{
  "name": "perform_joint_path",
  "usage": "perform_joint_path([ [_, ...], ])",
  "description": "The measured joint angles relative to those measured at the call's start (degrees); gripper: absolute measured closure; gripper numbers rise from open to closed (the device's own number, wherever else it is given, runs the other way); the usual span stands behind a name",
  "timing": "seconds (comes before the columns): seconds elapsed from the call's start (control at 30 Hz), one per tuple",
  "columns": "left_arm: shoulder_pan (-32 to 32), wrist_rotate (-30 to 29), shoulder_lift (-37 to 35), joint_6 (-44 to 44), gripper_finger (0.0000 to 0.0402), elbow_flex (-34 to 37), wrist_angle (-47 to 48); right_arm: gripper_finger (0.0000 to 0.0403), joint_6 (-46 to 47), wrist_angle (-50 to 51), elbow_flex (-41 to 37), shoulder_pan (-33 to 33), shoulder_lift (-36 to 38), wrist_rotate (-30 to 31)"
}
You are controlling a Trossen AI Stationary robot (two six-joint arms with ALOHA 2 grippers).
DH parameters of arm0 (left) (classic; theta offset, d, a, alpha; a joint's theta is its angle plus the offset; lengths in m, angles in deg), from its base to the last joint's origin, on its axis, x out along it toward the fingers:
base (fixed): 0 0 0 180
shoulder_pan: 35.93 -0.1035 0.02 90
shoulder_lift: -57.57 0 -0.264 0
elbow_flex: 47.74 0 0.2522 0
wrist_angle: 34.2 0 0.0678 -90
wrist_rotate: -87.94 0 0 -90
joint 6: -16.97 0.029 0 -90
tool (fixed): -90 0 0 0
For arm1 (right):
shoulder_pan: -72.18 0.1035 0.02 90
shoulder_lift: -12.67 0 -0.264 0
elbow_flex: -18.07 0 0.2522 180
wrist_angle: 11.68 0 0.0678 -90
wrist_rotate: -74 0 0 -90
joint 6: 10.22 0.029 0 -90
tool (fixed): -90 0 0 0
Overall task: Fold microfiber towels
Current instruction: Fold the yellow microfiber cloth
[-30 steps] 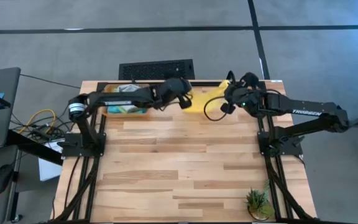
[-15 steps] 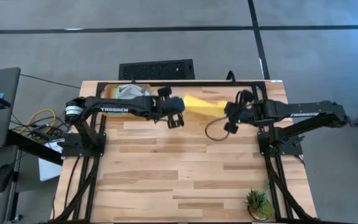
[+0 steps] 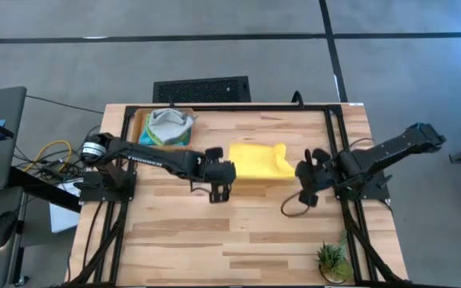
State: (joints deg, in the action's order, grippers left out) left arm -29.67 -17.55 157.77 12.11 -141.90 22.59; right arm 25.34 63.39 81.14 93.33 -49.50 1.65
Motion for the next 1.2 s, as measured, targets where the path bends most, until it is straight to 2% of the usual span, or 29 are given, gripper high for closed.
perform_joint_path([
  [0.1,2.33,2.76,0.26,-1.94,0.0401,0.00,0.42,0.0394,5.44,-0.65,0.01,5.18,0.02,-2.82],
  [0.2,4.34,2.64,0.39,-3.30,0.0401,0.00,0.38,0.0394,8.77,-1.75,0.01,9.85,0.02,-4.08],
  [0.37,6.29,-5.81,0.39,-3.17,0.0401,-0.21,-0.81,0.0394,9.49,-2.82,0.00,13.62,0.02,0.36],
  [0.6,4.16,-18.36,0.24,0.83,0.0401,-0.74,-4.35,0.0394,0.65,-1.81,0.57,8.62,0.02,9.63],
  [0.77,1.40,-29.88,0.24,6.62,0.0401,-4.79,-4.96,0.0394,-11.22,-0.96,5.08,1.21,0.02,24.57],
  [0.87,0.10,-36.17,0.19,8.99,0.0401,-8.74,-4.72,0.0394,-13.32,0.36,8.98,-2.18,0.06,31.87],
  [0.93,-0.19,-36.78,0.00,8.96,0.0401,-10.92,-3.53,0.0394,-12.76,1.27,10.15,-2.98,0.15,31.69],
  [1.03,0.69,-35.81,-0.04,8.57,0.0401,-11.64,0.84,0.0394,-11.24,3.62,9.71,-2.04,0.02,28.27],
  [1.2,2.17,-41.25,-0.22,9.56,0.0401,-11.71,2.98,0.0397,-12.85,5.65,10.77,0.84,-1.02,29.84],
])
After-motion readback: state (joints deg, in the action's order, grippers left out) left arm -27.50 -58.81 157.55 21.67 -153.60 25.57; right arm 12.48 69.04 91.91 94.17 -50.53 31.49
